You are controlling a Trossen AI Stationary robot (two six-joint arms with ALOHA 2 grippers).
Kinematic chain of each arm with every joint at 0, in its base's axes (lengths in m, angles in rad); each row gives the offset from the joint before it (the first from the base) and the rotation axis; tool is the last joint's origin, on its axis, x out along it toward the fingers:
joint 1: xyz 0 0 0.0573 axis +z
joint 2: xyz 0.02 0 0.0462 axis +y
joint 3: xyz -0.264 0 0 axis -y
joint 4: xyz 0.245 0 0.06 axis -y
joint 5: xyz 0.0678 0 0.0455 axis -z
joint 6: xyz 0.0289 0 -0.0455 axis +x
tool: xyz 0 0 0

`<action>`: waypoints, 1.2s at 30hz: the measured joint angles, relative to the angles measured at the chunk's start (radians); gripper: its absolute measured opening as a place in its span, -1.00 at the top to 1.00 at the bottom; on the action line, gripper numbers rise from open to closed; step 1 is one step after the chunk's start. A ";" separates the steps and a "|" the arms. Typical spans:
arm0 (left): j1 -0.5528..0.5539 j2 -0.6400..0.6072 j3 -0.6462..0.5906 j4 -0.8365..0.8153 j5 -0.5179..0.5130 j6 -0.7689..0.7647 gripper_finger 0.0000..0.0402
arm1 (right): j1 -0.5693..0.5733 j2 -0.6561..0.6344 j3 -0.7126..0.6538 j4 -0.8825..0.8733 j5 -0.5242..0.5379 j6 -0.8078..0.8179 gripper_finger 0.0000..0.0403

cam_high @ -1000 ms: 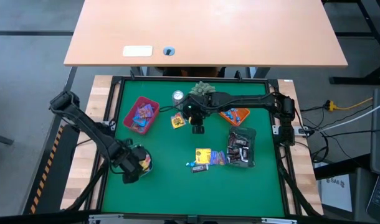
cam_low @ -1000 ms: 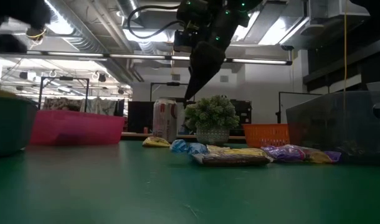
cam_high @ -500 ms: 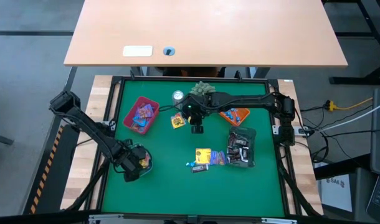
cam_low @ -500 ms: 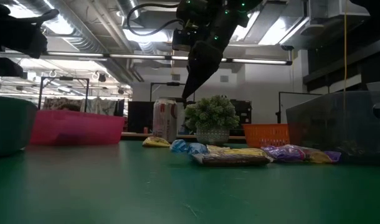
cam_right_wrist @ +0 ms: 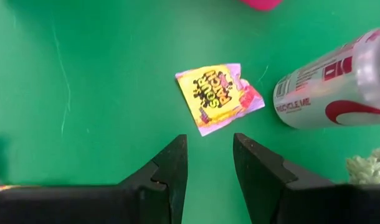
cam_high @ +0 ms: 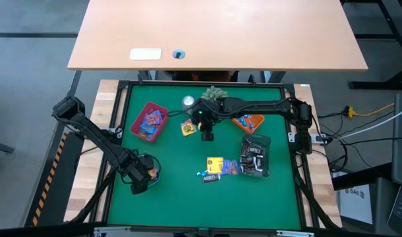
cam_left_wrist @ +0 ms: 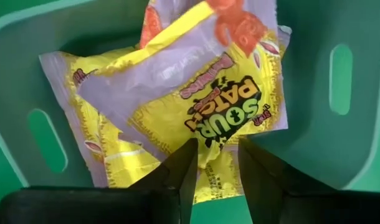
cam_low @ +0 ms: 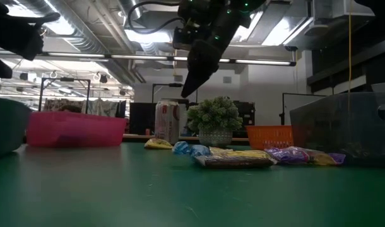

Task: Sort candy
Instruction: Put the yellow candy into the blue transparent bin

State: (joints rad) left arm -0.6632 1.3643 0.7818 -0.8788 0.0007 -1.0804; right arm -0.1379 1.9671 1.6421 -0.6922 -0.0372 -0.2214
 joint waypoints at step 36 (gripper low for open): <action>0.011 -0.004 0.105 0.067 -0.100 -0.008 0.49 | 0.000 0.184 -0.001 0.182 -0.006 0.067 0.37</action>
State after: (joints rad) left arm -0.6525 1.3605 0.8871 -0.8114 -0.0988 -1.0882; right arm -0.1379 2.1510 1.6409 -0.5100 -0.0437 -0.1543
